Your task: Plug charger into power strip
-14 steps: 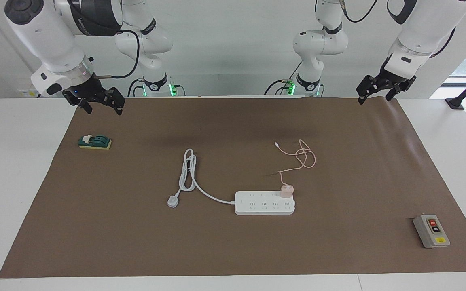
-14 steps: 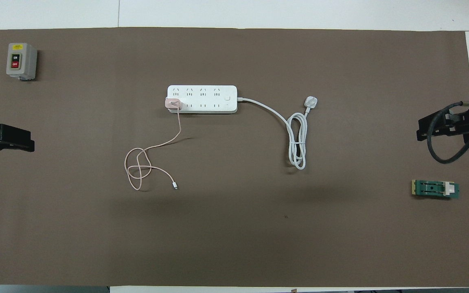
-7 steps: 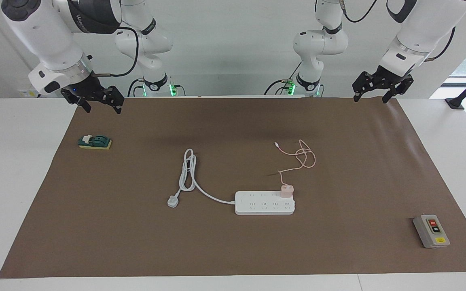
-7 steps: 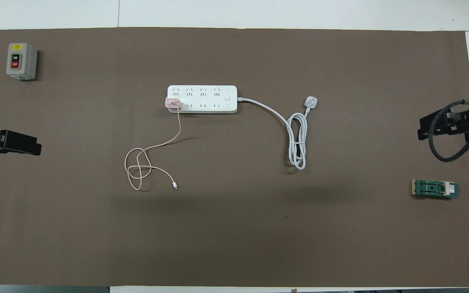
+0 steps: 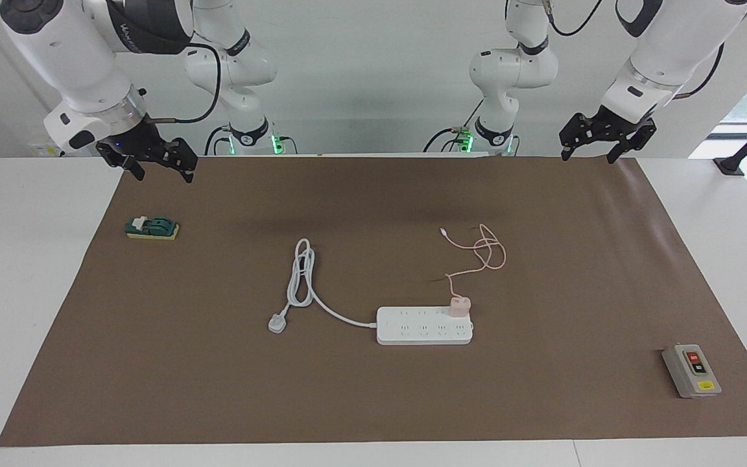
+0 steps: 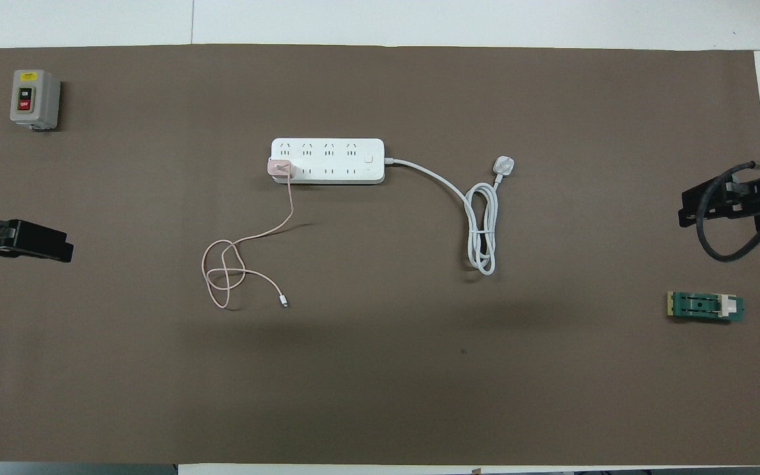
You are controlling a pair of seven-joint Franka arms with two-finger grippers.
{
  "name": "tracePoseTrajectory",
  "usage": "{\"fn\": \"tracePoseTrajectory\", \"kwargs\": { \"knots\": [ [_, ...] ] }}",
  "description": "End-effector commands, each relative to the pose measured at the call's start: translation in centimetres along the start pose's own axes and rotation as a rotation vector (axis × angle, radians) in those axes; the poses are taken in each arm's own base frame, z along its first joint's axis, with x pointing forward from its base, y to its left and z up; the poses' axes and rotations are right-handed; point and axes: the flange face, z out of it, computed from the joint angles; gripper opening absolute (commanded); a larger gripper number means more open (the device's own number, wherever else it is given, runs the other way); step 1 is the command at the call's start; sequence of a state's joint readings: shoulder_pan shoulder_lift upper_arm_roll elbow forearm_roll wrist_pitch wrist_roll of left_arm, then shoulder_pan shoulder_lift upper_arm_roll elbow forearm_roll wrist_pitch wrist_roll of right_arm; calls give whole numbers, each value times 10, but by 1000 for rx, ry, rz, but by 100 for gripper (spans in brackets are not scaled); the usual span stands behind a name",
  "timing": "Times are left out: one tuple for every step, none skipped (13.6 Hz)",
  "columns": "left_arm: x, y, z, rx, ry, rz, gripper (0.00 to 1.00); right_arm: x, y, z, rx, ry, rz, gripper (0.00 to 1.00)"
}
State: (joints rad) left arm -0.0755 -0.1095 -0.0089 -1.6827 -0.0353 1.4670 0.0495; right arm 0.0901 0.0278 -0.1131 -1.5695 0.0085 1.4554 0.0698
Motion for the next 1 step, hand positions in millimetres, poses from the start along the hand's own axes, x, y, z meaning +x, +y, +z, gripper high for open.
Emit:
{"fn": "tracePoseTrajectory", "kwargs": {
  "knots": [
    [-12,-1,-2,-11,-22,-4,100,3,1,-3,-8,-8,-18,100]
  ]
}}
